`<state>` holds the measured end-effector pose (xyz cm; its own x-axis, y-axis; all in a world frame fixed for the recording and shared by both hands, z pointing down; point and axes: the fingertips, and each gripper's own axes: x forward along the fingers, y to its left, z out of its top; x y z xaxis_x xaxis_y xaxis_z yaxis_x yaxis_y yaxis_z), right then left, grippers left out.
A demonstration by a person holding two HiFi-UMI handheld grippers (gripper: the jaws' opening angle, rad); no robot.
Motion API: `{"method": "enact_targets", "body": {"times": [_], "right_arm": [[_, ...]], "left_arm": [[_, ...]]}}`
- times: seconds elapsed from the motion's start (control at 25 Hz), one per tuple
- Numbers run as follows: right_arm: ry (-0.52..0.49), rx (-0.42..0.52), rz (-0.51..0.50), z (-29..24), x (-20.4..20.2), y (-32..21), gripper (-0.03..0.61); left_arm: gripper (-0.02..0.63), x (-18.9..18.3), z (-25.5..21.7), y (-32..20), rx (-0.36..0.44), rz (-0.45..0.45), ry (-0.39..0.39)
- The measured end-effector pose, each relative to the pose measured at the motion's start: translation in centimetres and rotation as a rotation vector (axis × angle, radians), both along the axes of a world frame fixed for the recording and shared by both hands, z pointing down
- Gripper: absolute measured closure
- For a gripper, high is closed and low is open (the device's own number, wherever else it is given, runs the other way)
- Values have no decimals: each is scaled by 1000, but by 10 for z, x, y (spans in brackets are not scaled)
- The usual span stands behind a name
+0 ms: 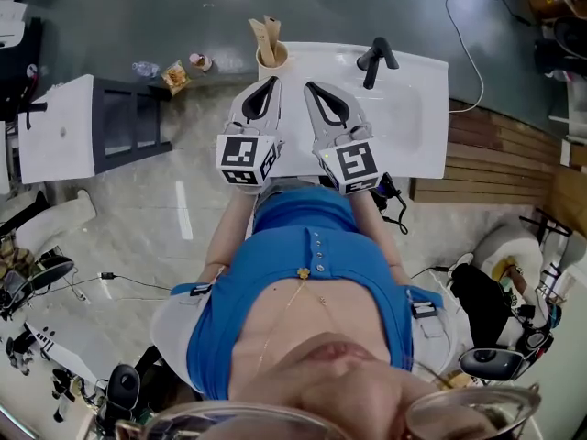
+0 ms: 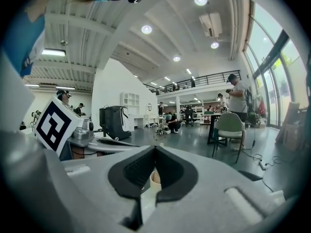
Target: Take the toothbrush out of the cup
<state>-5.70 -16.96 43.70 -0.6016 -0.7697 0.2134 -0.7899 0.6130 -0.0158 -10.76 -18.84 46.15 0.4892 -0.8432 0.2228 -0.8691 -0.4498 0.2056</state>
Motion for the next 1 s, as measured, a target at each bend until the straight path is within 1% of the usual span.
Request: {"method": "enact_targets", "body": {"times": [0.28,0.56,1.0], "right_arm": [[12,0,19,-2,17,7,577],[29,-6,69,1,39,9,577],[48,-26,127,7,59,17,577]], "left_arm": [[612,-6,17,-8,-25,-34,-44],[612,-12,34,-20,-47,-54,-75],[612,-26,73,-41,-104,-93,-101]]}}
